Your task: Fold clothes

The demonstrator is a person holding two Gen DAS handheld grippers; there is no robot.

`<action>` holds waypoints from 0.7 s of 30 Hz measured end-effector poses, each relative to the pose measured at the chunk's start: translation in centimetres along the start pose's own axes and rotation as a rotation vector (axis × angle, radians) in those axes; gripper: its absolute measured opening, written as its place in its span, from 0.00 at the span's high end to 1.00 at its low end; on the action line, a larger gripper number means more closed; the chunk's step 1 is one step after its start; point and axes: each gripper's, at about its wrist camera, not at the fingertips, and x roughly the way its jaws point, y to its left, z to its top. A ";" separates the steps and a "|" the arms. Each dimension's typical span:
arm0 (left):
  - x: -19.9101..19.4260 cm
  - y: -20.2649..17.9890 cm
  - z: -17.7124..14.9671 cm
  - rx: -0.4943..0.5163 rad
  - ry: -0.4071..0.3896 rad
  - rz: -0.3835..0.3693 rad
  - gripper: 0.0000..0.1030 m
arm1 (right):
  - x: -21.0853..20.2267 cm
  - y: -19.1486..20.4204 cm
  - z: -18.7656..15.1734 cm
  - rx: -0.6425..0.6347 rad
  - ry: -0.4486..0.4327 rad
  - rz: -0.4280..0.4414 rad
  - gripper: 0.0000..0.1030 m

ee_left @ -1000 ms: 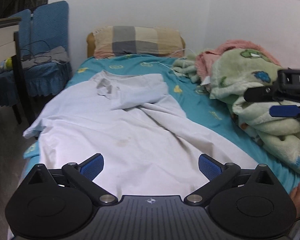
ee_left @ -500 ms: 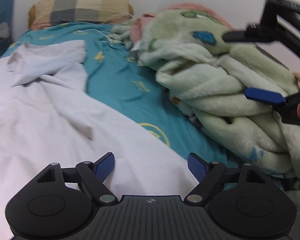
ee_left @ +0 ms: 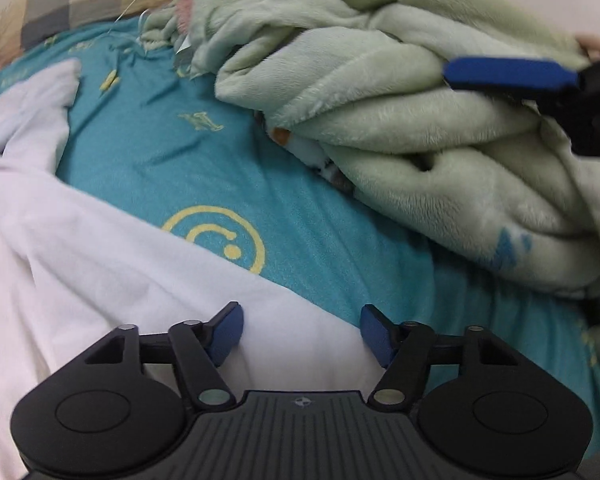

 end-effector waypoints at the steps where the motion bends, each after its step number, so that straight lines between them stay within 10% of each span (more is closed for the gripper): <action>1: 0.1 -0.2 0.0 0.014 0.000 0.022 0.61 | 0.1 0.0 0.0 -0.001 0.000 -0.003 0.19; 4: 0.0 0.1 0.2 0.012 -0.001 0.041 0.97 | 0.1 -0.2 0.0 0.002 -0.015 -0.018 0.19; 16: -16.5 8.6 -1.6 -0.359 -0.204 -0.128 1.00 | -1.7 -0.2 0.5 0.010 -0.124 -0.005 0.19; 21: -22.4 14.2 -6.0 -0.556 -0.157 -0.097 1.00 | -1.5 1.6 0.0 -0.062 -0.089 0.024 0.19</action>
